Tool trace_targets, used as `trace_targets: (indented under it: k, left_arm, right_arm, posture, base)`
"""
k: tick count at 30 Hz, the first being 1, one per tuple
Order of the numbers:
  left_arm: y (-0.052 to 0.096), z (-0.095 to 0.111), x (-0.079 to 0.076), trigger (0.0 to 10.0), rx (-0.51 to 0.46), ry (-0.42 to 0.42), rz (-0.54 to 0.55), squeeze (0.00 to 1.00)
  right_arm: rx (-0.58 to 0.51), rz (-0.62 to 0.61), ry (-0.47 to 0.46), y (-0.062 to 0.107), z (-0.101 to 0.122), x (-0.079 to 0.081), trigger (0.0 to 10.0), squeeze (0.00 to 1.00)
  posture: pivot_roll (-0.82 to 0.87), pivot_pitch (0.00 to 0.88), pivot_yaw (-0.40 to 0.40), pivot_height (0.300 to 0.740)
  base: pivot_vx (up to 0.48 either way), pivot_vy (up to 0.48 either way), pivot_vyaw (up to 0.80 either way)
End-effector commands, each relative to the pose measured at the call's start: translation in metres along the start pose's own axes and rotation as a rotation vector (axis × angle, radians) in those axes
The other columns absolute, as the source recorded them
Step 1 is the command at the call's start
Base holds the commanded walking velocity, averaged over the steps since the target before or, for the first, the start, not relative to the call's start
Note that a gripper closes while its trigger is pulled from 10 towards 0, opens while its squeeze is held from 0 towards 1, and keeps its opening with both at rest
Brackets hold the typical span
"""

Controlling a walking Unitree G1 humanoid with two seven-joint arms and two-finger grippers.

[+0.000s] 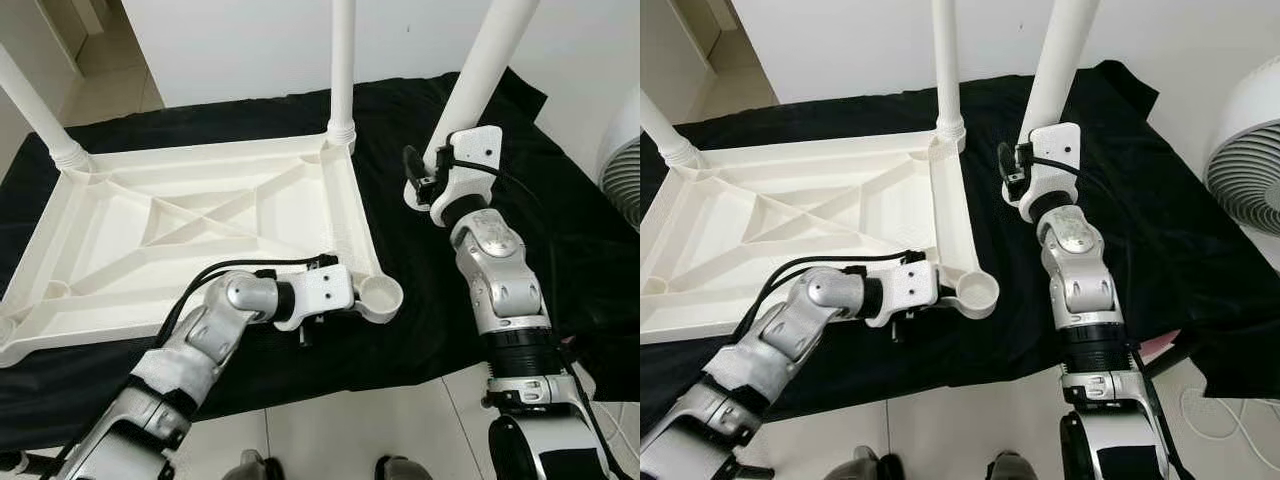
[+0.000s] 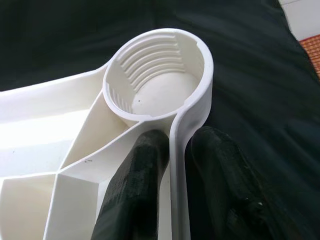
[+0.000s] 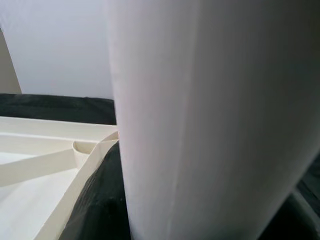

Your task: Building children table

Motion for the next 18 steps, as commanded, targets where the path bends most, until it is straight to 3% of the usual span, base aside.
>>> trace_targets:
  k: [1, 10, 14, 18]
  left_arm:
    - [-0.004, -0.006, 0.02, 10.0, 0.039, 0.007, 0.275, 0.0]
    - [-0.024, 0.01, 0.028, 10.0, 0.003, 0.004, 0.307, 0.0]
    - [-0.023, 0.016, 0.033, 10.0, -0.022, 0.011, 0.323, 0.0]
    - [-0.013, 0.016, 0.037, 10.0, -0.043, 0.034, 0.332, 0.0]
  right_arm:
    - [-0.004, 0.011, -0.01, 0.001, 0.001, 0.005, 10.0, 0.0]
    - [0.036, -0.014, -0.053, 0.005, -0.008, 0.007, 10.0, 0.0]
    - [0.038, -0.005, -0.044, 0.007, -0.011, 0.01, 10.0, 0.0]
    - [0.036, 0.014, -0.047, 0.01, -0.013, 0.015, 10.0, 0.0]
  posture:
    - [-0.12, 0.12, 0.108, 0.74]
    - [-0.13, 0.115, 0.114, 0.74]
    - [-0.12, 0.114, 0.113, 0.74]
    - [-0.12, 0.114, 0.113, 0.74]
  base:
    - [0.0, 0.0, 0.0]
    - [0.0, 0.0, 0.0]
    - [0.0, 0.0, 0.0]
    - [0.0, 0.0, 0.0]
Point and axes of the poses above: a point about 5 cm out from each wrist's last joint towards the gripper, its own y axis pointing back from the gripper into the wrist, its own z axis along the axis of the wrist's last joint, x = y × z, the point moved 4 cm from there along -y, pointing out of the wrist towards the gripper, and after that the axes turned 6 degrees about -y, right-handed, at the moved point
